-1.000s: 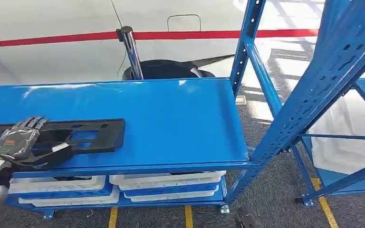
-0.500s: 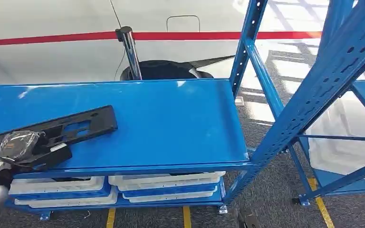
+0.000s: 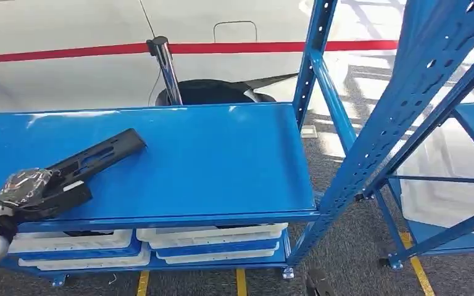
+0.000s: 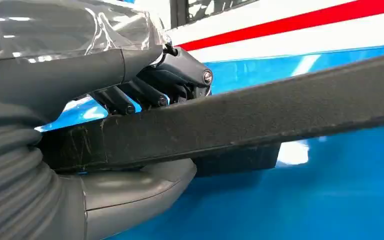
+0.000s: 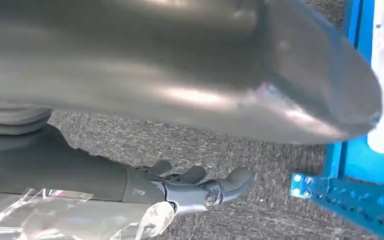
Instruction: Take the parts from the cabinet and place them on the table.
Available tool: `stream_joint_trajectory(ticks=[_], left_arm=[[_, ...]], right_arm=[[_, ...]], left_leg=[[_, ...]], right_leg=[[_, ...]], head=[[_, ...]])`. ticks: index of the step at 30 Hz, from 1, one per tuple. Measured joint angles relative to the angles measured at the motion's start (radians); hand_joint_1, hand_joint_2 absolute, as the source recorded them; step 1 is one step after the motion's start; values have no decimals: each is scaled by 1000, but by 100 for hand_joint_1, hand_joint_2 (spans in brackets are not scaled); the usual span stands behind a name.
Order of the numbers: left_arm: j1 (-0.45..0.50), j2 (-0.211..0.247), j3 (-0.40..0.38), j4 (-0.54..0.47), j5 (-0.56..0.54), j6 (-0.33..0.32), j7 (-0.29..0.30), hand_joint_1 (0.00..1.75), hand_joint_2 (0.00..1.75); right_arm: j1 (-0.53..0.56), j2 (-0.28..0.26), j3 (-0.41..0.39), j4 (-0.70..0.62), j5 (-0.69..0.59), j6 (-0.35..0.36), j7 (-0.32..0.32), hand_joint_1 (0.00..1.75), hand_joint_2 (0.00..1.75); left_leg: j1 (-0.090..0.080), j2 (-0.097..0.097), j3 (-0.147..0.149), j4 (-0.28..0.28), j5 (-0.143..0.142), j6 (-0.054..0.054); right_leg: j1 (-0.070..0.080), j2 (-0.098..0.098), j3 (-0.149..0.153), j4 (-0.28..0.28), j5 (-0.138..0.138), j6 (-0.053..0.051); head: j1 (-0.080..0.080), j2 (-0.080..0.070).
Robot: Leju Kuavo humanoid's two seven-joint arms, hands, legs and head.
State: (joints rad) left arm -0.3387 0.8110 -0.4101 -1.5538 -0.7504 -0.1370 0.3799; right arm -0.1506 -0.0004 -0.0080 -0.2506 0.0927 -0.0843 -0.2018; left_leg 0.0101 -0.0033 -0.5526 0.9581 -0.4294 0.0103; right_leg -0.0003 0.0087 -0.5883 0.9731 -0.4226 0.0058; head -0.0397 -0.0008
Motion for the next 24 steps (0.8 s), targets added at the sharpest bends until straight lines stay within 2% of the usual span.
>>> stream_joint_trajectory(ticks=[1,2,4,5,6,7,8,9,10,11,14,15,16,17,19,20,21,22,23,24], left_arm=[[3,0,1,0,1,2,0,175,175],[1,0,2,0,4,8,-2,175,175],[3,-2,8,-1,24,40,-3,175,175],[10,-6,15,-3,78,89,-8,175,175],[14,-14,28,-7,161,147,-18,175,175],[12,-23,43,-16,259,201,-29,175,175],[5,-28,59,-26,334,240,-35,175,175],[-8,-33,75,-37,395,272,-40,175,175],[-20,-37,87,-48,437,296,-44,175,175],[-32,-45,102,-67,483,324,-52,175,175],[-47,-65,120,-128,552,381,-64,175,175],[-50,-77,123,-151,561,403,-65,175,175],[-54,-86,124,-171,563,424,-64,175,175],[-60,-98,124,-197,558,449,-61,175,175],[-67,-123,123,-251,546,500,-49,175,175],[-72,-132,122,-272,540,518,-43,175,175],[-75,-141,122,-292,534,531,-41,175,175],[-76,-150,122,-313,530,541,-41,175,175],[-76,-157,121,-330,523,548,-41,175,175],[-77,-163,121,-347,517,554,-41,175,175]], right_arm=[[0,0,0,0,0,0,0,0,0],[0,0,0,0,-2,0,0,0,0],[0,0,1,0,-5,-2,0,0,0],[1,0,1,0,-12,-6,0,0,0],[3,0,1,0,-17,-7,0,0,0],[4,0,2,0,-23,-8,0,0,0],[5,0,3,0,-29,-9,0,0,0],[5,0,5,0,-32,-11,0,0,0],[5,0,10,0,-34,-13,-1,0,0],[4,0,11,0,-40,-15,-1,0,0],[3,0,18,0,-49,-18,-1,0,0],[2,0,22,0,-53,-18,-1,0,0],[3,0,24,0,-54,-19,-1,0,0],[2,0,25,0,-58,-21,-2,0,0],[4,1,26,0,-65,-24,-2,0,0],[5,2,27,0,-66,-25,-2,0,0],[6,2,27,0,-71,-25,-2,0,0],[8,2,27,0,-73,-26,-2,0,0],[9,2,28,0,-74,-29,-3,0,0],[9,2,29,0,-75,-31,-3,0,0]], left_leg=[[4,1,-15,28,-21,-4],[4,1,-38,81,-53,-7],[6,1,-112,243,-125,-12],[6,1,-145,311,-143,-14],[6,1,-156,328,-137,-14],[6,1,-143,292,-109,-13],[6,1,-110,219,-67,-12],[5,1,-63,119,-19,-9],[5,1,-20,31,14,-3],[-5,-1,-1,0,5,3],[-17,-8,-2,-1,11,18],[-10,-8,-1,-8,17,26],[-4,-4,2,-13,26,30],[-3,-2,0,-13,30,35],[-2,3,-6,-12,33,39],[-2,5,-11,-11,35,39],[-2,6,-15,-10,37,38],[-2,7,-17,-10,39,36],[-1,8,-17,-10,40,35],[-1,8,-17,-10,41,33]], right_leg=[[-4,0,2,-5,4,-6],[-5,0,1,-5,4,-8],[-2,0,0,-5,3,-12],[-1,1,0,-5,3,-12],[0,2,1,-4,3,-13],[0,1,2,-4,2,-13],[0,1,4,-4,2,-12],[-1,1,8,-4,1,-11],[-1,0,11,-4,0,-8],[2,-6,10,-3,-4,-2],[-8,-10,13,-6,-3,14],[-6,-10,14,-5,-3,22],[-9,-8,8,16,-16,29],[-7,-7,-13,63,-58,34],[-11,-7,-84,224,-150,40],[-11,-8,-114,293,-177,42],[-11,-8,-127,327,-183,43],[-11,-8,-111,300,-160,43],[-11,-8,-70,232,-122,42],[-11,-8,-16,134,-77,39]], head=[[-1,0],[-3,0],[-3,0],[-3,0],[-4,0],[-3,0],[-3,0],[-3,0],[-4,0],[-3,0],[-3,0],[-3,0],[-4,0],[0,0],[1,0],[1,0],[1,0],[1,0],[1,0],[1,0]])
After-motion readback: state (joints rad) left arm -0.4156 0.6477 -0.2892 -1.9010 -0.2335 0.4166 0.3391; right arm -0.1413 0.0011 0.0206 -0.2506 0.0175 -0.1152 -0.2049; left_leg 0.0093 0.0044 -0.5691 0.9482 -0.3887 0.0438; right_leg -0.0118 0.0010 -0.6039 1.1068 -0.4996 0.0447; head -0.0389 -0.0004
